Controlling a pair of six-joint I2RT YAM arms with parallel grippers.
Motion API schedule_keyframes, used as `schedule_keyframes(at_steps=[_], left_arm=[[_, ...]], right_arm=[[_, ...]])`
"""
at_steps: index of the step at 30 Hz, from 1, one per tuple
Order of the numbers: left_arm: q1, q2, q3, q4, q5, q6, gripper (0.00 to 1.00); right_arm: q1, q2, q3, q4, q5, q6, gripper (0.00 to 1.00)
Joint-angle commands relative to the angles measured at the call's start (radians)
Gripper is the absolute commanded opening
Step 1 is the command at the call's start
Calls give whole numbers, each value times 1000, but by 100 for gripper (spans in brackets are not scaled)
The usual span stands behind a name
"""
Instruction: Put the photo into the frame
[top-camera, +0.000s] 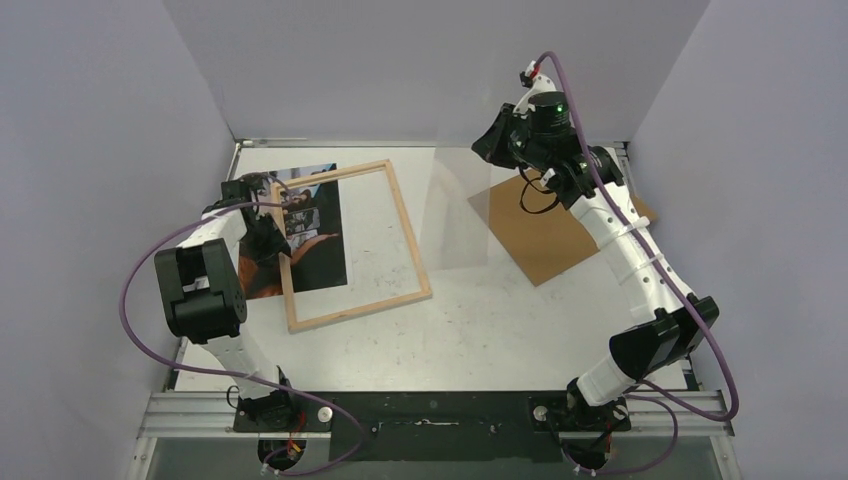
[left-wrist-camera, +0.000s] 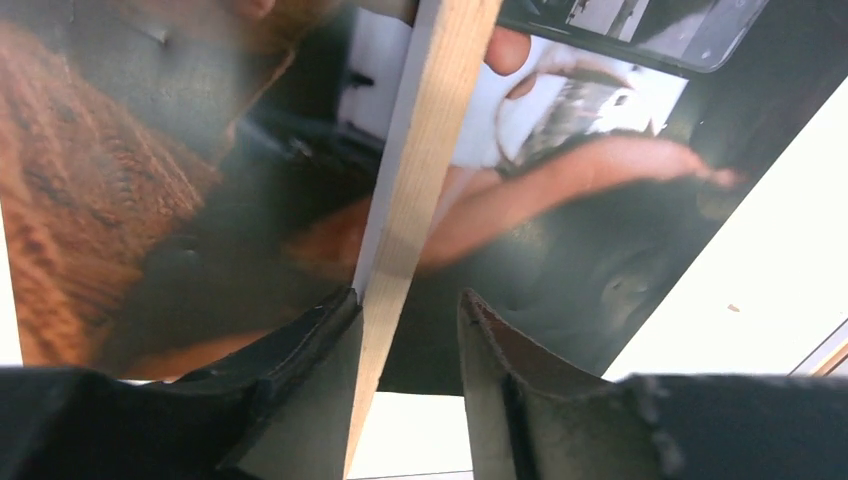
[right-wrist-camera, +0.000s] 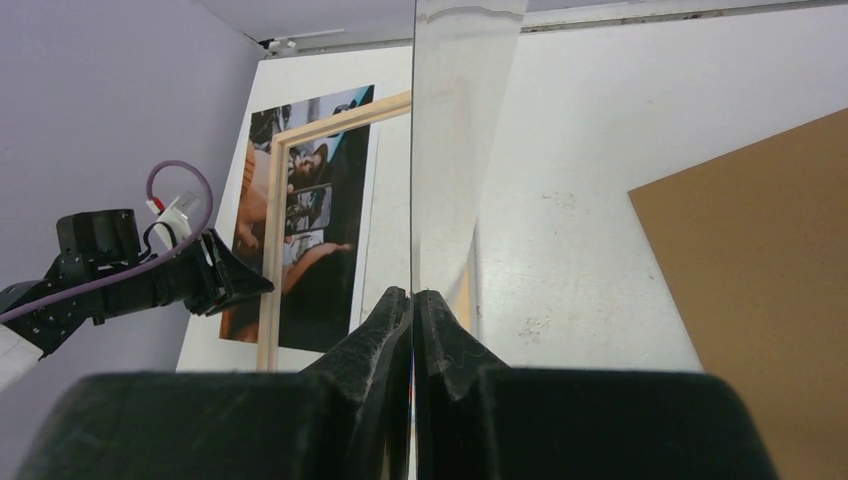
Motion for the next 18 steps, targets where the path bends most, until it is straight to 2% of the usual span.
schedule_keyframes(at_steps=[1,3,9,18], left_arm=[[4,16,66,46,43,29,33],[4,35,85,32,32,29,29],[3,75,107,12,-30,14,28],[-1,101,137,-3,-56,32,38]], right_arm=[[27,-27,7,53,-2,29,0],[32,-16,14,51,-9,34,0],[38,11,42,50,-23,36,0],[38,31,85,61,-100,31,0]])
